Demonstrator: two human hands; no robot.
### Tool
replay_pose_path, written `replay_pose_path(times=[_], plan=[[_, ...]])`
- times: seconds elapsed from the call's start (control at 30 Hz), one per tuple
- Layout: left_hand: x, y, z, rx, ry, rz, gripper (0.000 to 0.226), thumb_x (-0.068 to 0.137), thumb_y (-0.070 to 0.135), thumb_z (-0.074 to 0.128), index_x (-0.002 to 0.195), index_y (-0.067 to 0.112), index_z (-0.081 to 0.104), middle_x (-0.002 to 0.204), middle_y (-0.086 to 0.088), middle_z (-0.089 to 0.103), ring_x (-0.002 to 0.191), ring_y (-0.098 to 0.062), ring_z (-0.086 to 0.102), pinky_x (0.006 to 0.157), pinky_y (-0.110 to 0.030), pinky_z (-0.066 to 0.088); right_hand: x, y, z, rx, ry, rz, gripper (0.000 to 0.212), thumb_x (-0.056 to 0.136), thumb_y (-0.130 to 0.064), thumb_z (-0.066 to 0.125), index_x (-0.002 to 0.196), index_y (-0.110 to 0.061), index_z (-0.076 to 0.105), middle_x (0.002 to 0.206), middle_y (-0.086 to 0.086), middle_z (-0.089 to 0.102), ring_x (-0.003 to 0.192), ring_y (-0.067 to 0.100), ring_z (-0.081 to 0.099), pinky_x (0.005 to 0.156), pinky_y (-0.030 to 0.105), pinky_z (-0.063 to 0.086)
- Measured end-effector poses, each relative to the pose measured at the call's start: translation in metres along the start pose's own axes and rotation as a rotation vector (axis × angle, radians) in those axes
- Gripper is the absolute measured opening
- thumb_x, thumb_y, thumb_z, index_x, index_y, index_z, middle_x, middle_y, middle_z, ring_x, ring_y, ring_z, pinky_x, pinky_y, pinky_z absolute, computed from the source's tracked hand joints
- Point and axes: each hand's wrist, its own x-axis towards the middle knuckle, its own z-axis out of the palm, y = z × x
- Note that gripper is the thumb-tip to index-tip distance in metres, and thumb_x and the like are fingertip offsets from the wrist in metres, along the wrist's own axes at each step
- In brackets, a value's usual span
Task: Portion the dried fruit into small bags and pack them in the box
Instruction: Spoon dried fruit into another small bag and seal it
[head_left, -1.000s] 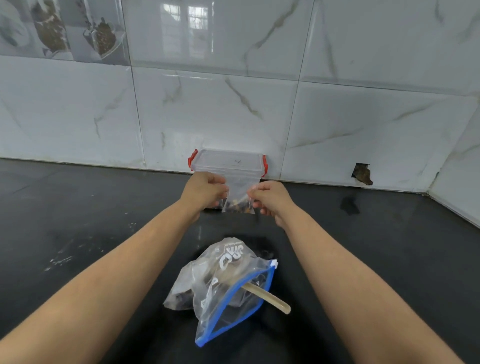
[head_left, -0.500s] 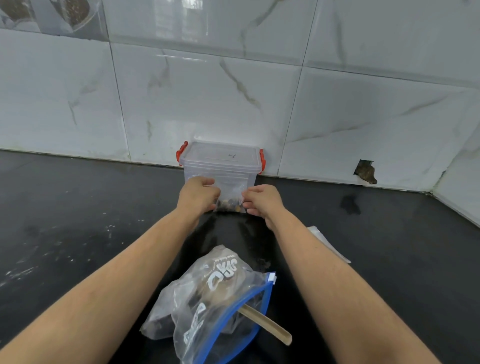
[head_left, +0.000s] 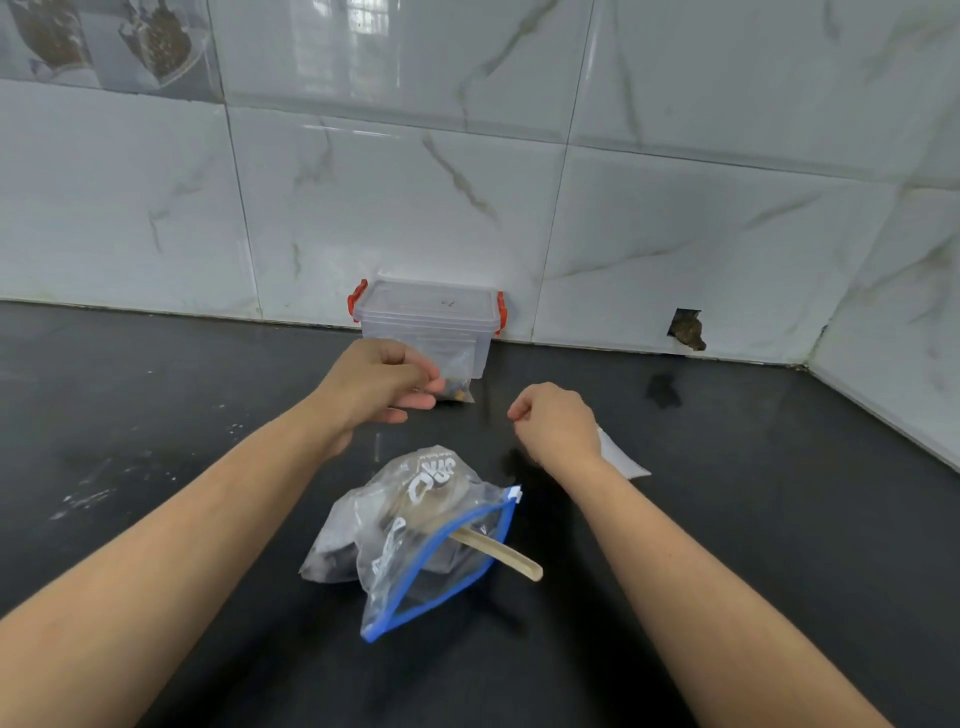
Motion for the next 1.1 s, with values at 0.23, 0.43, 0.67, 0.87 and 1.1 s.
replay_pose_path(times=[0.23,0.43,0.67,0.87,1.1], plan=[[-0.030,0.006,-0.011,-0.014,0.064,0.091,0.014,0.088,0.008,0.054,0.090,0.012,0.067,0.086,0.002,0.075,0.067,-0.003,0.068,0.066,-0.025,0.046,-0.042,0.031,-0.015,-0.225,-0.056,0.121,0.043,0.078,-0.042,0.069,0.113,-0.018,0.062,0.115,0.003,0.061,0.105,0.025,0.058,0.072,0.031,0.046],[-0.035,0.006,-0.005,0.130,0.022,0.123,0.015,0.087,0.006,0.054,0.086,0.012,0.068,0.089,0.000,0.075,0.066,-0.001,0.068,0.068,-0.027,0.047,-0.048,0.036,-0.012,-0.170,0.005,0.188,0.008,0.078,-0.007,0.058,0.076,-0.014,0.053,0.079,0.005,0.055,0.068,0.025,0.051,0.046,0.023,0.029],[-0.039,0.004,-0.008,0.136,0.017,0.133,0.016,0.088,0.007,0.053,0.088,0.013,0.068,0.090,0.003,0.075,0.069,-0.002,0.069,0.067,-0.024,0.048,-0.055,0.034,-0.024,-0.039,0.080,0.226,0.012,0.083,-0.026,0.061,0.079,-0.019,0.069,0.082,0.003,0.066,0.072,0.024,0.058,0.056,0.025,0.041],[-0.041,-0.010,-0.005,0.065,0.043,0.149,0.018,0.088,0.005,0.054,0.085,0.016,0.068,0.086,0.004,0.075,0.067,-0.004,0.068,0.065,-0.024,0.047,-0.068,0.044,-0.012,-0.196,0.178,0.217,0.015,0.084,-0.025,0.058,0.088,-0.023,0.072,0.098,0.000,0.065,0.090,0.024,0.059,0.073,0.031,0.044],[-0.041,-0.022,0.001,-0.029,0.099,0.161,0.018,0.089,0.005,0.055,0.084,0.016,0.068,0.082,0.004,0.075,0.068,-0.007,0.069,0.067,-0.028,0.048,-0.073,0.041,-0.010,-0.280,0.348,0.104,0.024,0.090,-0.020,0.048,0.086,-0.023,0.071,0.087,-0.002,0.065,0.081,0.022,0.058,0.066,0.031,0.033]])
